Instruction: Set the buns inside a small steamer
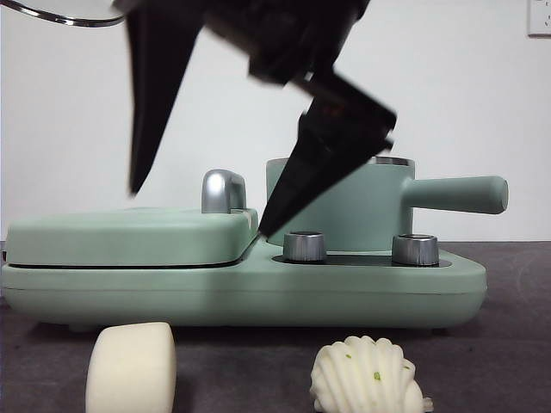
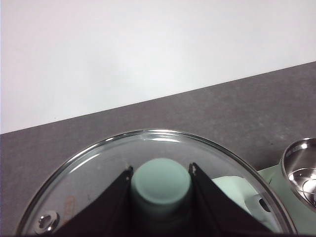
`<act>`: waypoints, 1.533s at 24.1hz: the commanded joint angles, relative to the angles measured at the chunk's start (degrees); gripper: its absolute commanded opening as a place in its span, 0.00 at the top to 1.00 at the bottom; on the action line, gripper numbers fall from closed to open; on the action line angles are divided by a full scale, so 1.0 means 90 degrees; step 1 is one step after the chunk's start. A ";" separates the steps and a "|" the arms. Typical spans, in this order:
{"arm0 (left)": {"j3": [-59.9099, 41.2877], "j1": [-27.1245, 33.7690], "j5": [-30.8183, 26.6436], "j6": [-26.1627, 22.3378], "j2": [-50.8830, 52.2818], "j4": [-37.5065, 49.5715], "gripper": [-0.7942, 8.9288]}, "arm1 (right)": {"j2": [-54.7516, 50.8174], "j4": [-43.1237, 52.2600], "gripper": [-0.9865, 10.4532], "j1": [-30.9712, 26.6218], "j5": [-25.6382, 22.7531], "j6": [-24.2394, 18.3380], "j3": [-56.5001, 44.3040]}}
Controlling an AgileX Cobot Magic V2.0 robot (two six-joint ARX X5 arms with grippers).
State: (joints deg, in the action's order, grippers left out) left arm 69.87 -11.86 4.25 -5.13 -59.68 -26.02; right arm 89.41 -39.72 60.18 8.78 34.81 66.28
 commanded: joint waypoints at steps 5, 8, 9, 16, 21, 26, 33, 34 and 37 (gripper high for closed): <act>0.0185 -0.0010 0.0000 -0.0068 0.0010 0.0172 0.91 | 0.0780 0.0554 0.55 0.0313 -0.0022 0.0651 0.0138; 0.0185 -0.0010 0.0000 -0.0070 0.0010 0.0172 0.91 | 0.1083 0.0656 0.55 0.0364 0.0056 0.0770 0.0138; 0.0185 -0.0010 0.0000 -0.0070 0.0010 0.0172 0.91 | 0.1166 0.0656 0.55 0.0386 0.0051 0.0784 0.0138; 0.0185 -0.0010 0.0000 -0.0095 0.0010 0.0175 0.91 | 0.1559 0.0736 0.62 0.0515 0.0046 0.0899 0.0138; 0.0185 -0.0010 0.0000 -0.0095 0.0010 0.0180 0.91 | 0.1566 0.0911 0.75 0.0597 0.0036 0.0964 0.0138; 0.0185 -0.0010 0.0000 -0.0100 0.0010 0.0180 0.91 | 0.1564 0.0911 0.79 0.0597 0.0007 0.0933 0.0141; 0.0185 -0.0010 -0.0002 -0.0163 0.0010 0.0180 0.91 | 0.0772 0.0024 0.79 0.0631 0.0017 0.0653 0.0449; 0.0185 -0.0010 0.0000 -0.0163 0.0010 0.0177 0.91 | 0.0563 -0.0141 0.79 0.0634 0.0015 0.0573 0.0503; 0.0185 -0.0010 0.0000 -0.0165 0.0010 0.0177 0.91 | -0.0129 -0.0707 0.79 0.0631 -0.0117 0.0415 0.0775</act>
State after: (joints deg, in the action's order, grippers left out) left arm 69.87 -11.86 4.27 -6.00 -59.68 -26.00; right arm 87.66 -46.46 64.95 7.86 39.81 72.18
